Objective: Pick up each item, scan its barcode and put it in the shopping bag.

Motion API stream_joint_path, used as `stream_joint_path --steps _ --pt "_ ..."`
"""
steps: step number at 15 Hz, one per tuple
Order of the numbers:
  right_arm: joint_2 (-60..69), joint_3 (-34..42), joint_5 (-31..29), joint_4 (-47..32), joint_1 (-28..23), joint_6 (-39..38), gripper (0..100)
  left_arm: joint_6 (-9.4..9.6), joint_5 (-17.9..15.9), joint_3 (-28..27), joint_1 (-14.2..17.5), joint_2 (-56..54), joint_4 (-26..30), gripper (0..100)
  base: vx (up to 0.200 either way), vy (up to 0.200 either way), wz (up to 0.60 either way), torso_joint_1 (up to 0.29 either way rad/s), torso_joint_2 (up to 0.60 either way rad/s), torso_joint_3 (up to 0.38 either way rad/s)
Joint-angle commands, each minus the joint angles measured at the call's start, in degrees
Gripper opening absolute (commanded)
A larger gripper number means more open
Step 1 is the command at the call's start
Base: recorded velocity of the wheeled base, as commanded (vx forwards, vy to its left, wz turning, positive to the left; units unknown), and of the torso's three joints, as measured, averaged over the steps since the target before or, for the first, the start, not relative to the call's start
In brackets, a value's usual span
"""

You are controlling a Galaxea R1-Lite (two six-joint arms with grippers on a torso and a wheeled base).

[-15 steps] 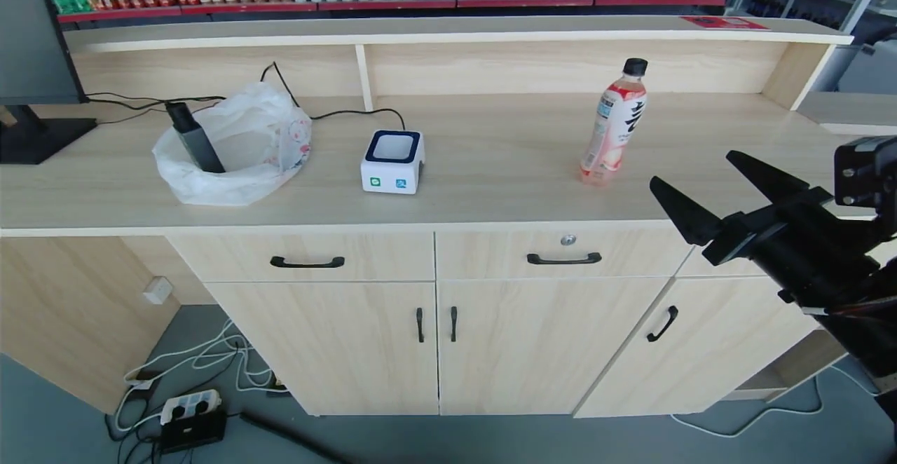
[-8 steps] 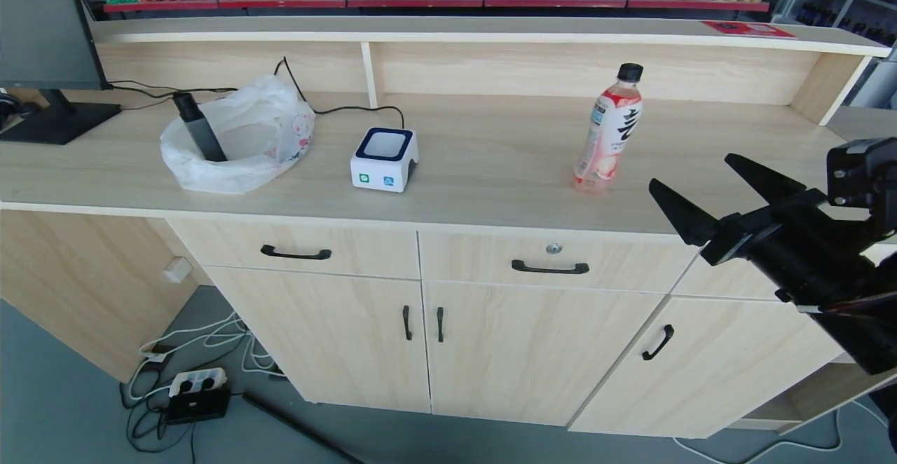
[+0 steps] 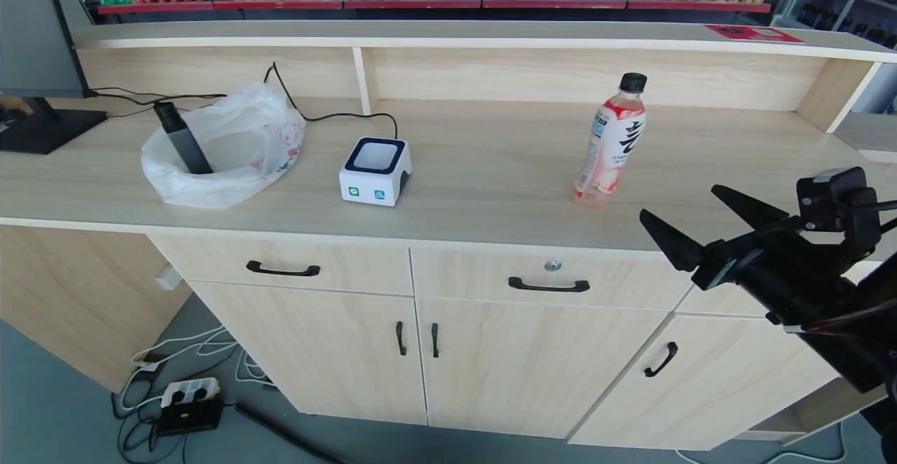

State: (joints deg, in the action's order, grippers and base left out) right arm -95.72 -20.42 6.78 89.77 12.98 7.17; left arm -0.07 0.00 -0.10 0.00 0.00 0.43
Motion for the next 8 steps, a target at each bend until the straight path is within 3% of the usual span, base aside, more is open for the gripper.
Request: stream_joint_path --steps 1,2,8 --pt "-2.2 -0.9 0.0 0.2 0.2 0.1 100 -0.01 0.0 0.0 0.0 0.0 0.0 100 0.200 -0.200 0.00 0.022 0.02 0.002" --pt "-3.2 -1.8 0.0 0.2 0.2 0.2 100 -0.01 0.0 0.0 -0.1 0.0 0.0 100 0.200 -0.200 0.00 0.012 0.01 -0.002" --pt "-7.4 -3.2 -0.4 0.2 0.9 3.7 100 -0.01 0.0 0.0 -0.1 0.0 0.0 100 0.000 0.000 0.00 0.000 0.00 0.000"
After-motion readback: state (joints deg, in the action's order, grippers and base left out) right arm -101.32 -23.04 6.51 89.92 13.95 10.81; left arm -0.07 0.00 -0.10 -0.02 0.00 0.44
